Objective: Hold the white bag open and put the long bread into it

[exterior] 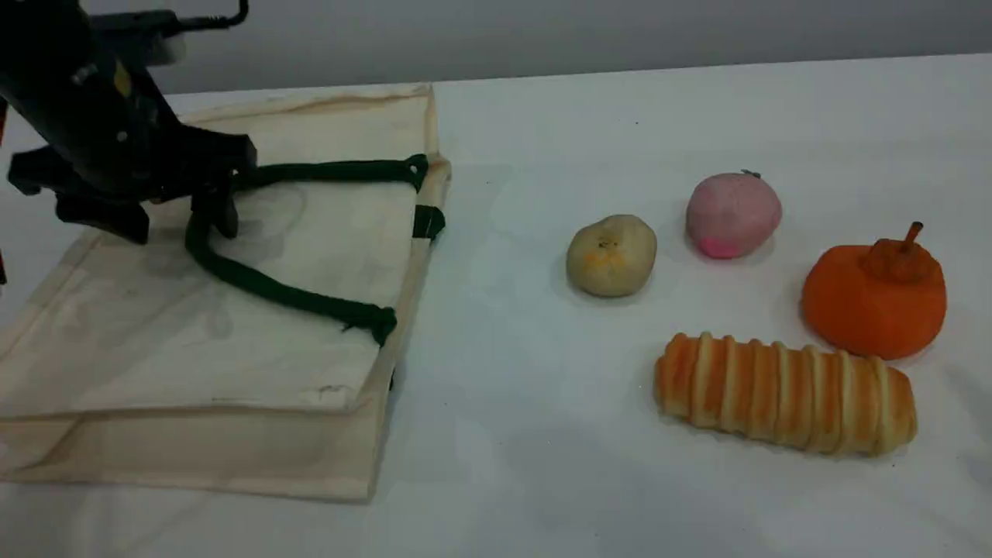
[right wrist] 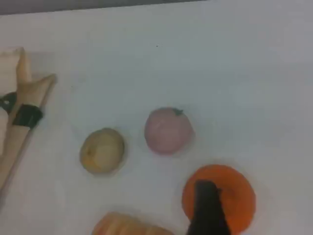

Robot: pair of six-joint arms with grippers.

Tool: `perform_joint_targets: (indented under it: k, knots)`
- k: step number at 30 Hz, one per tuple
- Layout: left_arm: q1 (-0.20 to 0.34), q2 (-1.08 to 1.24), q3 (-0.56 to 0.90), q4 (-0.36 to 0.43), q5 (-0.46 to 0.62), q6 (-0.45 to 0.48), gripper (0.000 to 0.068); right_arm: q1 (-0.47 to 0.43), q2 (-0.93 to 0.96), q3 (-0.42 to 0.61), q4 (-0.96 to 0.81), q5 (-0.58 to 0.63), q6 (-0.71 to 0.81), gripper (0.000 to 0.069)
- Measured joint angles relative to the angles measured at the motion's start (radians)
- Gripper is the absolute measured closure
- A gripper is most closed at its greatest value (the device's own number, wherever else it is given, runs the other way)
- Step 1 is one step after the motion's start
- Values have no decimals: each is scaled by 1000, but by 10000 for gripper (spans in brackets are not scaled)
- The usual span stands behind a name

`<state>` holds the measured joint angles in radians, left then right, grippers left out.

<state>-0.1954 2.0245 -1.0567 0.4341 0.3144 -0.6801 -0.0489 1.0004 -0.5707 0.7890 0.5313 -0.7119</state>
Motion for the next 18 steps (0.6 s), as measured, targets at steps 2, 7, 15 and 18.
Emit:
perform_joint_targets:
  k: [2, 7, 15, 18]
  knots:
    - [0, 13, -12, -4, -5, 0, 110, 0, 0, 0, 0, 0, 1, 265]
    - [0, 41, -43, -51, -13, 36, 132, 0, 0, 0, 0, 0, 1, 265]
    - [0, 76, -54, -158, 0, 144, 178, 0, 0, 0, 0, 0, 1, 265]
    - [0, 89, -54, -157, 23, 144, 183, 0, 0, 0, 0, -2, 1, 265]
